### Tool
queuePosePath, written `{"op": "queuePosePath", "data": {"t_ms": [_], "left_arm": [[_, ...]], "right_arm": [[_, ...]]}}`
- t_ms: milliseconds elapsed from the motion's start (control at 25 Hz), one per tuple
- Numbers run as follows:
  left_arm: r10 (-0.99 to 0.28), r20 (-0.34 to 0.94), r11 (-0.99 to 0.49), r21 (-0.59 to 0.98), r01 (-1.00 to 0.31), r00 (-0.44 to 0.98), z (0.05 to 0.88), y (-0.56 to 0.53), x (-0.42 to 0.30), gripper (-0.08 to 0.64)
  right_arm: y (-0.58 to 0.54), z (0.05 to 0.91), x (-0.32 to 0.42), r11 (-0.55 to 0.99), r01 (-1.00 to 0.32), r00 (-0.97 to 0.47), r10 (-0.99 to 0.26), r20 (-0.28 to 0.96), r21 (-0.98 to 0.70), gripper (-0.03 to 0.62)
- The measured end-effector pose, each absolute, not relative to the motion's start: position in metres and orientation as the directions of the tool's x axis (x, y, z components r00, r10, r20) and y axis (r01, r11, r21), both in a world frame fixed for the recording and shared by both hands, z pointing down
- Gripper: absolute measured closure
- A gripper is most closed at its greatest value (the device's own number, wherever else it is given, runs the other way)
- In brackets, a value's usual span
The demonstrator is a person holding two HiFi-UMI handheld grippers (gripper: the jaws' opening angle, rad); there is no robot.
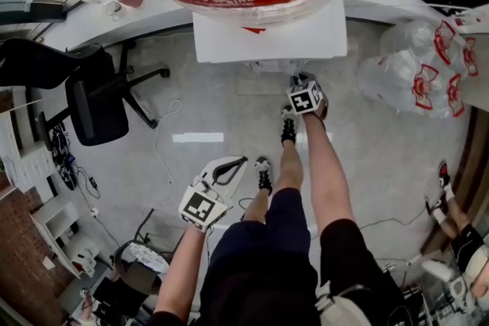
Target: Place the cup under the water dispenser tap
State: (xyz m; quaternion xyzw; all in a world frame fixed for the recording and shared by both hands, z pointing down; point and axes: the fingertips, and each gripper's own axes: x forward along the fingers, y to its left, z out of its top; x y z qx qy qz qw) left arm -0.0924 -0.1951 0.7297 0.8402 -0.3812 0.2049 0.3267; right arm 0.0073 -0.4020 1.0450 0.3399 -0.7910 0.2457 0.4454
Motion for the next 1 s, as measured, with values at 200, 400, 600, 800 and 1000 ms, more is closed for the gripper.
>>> {"op": "queuePosePath", "data": {"t_ms": [200,400,600,800,1000], "left_arm": [[-0.510,0.587,-0.494,0.399,-0.773,0.629,0.726,-0.195,-0.086,0.560],[-0.516,0.576,-0.498,0.400,-0.769,0.634,0.721,-0.196,-0.082,0.560],[-0.509,0.561,-0.506,0.418,-0.754,0.653,0.713,-0.192,-0.072,0.560],[-0.516,0.527,-0.517,0.437,-0.736,0.675,0.697,-0.190,-0.060,0.560],[-0.523,0.502,-0.526,0.445,-0.724,0.689,0.678,-0.183,-0.055,0.560]], "right_arm": [[-0.397,1.041,0.012,0.650,-0.756,-0.350,-0.304,0.886,-0.076,0.499],[-0.392,1.029,0.023,0.665,-0.747,-0.301,-0.344,0.890,0.005,0.472],[-0.368,1.011,0.036,0.635,-0.772,-0.314,-0.328,0.891,-0.038,0.472],[-0.340,0.994,0.055,0.659,-0.751,-0.317,-0.305,0.898,-0.041,0.477],[-0.314,0.968,0.076,0.665,-0.747,-0.287,-0.292,0.913,-0.022,0.485]]}}
